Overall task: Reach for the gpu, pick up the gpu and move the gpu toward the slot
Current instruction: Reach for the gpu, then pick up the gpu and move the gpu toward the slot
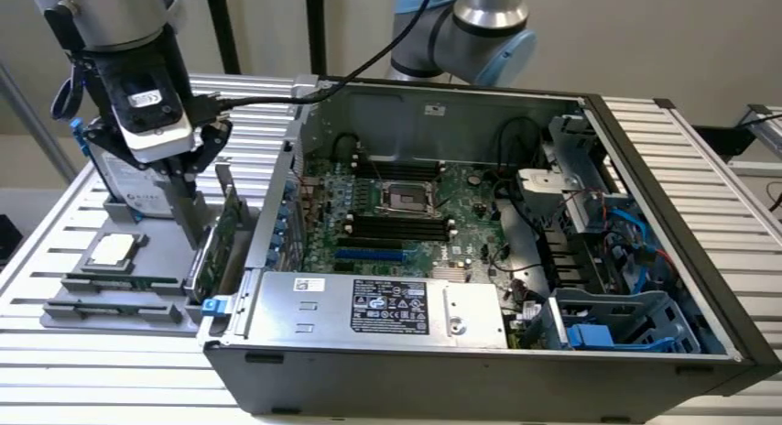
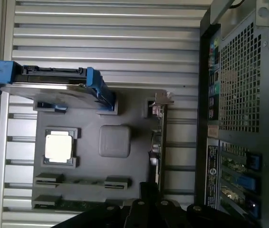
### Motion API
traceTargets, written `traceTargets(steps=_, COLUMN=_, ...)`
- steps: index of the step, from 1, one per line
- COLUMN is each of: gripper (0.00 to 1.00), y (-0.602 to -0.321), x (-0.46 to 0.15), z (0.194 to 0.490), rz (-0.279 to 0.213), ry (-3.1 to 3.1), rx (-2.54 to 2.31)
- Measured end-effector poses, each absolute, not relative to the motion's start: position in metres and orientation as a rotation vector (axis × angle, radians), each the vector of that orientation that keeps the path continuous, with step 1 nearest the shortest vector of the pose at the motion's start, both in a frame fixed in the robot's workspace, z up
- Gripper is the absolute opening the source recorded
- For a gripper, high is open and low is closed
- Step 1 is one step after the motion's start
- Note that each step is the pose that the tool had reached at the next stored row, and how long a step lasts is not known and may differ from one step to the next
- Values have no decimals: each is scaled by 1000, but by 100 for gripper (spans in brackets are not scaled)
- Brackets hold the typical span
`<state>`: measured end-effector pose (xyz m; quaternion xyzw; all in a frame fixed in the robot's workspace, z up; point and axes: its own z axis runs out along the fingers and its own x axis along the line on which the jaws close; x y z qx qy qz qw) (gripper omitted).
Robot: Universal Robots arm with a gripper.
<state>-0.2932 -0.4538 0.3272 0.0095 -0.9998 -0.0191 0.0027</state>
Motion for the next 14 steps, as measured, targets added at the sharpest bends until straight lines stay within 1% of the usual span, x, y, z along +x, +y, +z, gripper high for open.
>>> traceTargets(steps=3, gripper=11, y=-459, x=-286, z=326, rz=-60, ry=-3134, rx=30)
traceTargets(steps=14, gripper=11, y=-459, x=-286, z=326, rz=-61, ry=-3133, rx=30)
